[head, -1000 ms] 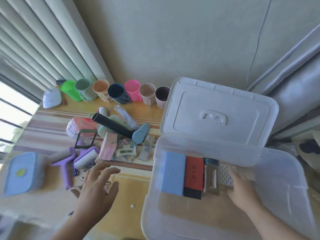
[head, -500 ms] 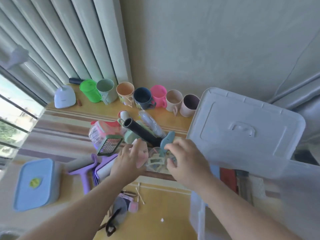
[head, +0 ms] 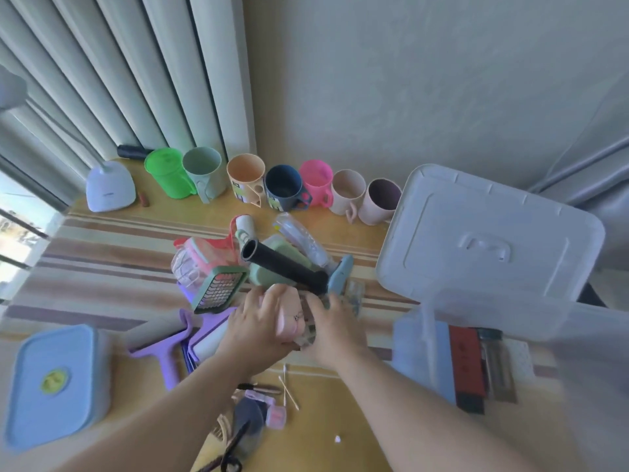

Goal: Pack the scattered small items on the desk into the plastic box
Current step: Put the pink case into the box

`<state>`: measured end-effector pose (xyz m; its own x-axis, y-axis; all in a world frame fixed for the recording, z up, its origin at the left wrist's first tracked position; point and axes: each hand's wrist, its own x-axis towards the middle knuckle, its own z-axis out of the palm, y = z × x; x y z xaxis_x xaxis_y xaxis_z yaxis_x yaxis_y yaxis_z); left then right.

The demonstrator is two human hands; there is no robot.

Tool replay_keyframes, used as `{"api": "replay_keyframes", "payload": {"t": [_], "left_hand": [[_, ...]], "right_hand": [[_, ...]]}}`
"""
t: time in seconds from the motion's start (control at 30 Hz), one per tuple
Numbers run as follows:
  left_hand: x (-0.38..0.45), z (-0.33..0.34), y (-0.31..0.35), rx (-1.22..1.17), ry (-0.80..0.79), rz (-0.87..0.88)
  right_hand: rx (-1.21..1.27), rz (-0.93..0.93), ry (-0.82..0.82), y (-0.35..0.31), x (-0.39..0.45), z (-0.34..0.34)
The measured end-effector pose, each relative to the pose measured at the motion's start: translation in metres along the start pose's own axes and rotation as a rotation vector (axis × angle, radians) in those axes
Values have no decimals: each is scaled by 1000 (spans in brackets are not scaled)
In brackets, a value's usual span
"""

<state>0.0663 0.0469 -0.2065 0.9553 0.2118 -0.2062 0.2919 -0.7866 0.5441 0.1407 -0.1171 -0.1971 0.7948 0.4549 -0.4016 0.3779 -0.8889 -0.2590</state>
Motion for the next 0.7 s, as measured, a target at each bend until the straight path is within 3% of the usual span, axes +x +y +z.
{"api": "replay_keyframes", "payload": {"t": [0.2, 0.37, 0.57, 0.7], "left_hand": [[-34, -53, 13, 84, -3, -100], [-74, -81, 50, -98, -10, -79], [-86, -64, 155, -243, -14, 81], [-85, -35, 228, -237, -70, 212]], "right_hand": [[508, 56, 182, 15, -60, -82], [928, -10, 245, 66, -150, -169], [1833, 76, 199, 170, -204, -165], [1938, 239, 223, 236, -227, -152]]}}
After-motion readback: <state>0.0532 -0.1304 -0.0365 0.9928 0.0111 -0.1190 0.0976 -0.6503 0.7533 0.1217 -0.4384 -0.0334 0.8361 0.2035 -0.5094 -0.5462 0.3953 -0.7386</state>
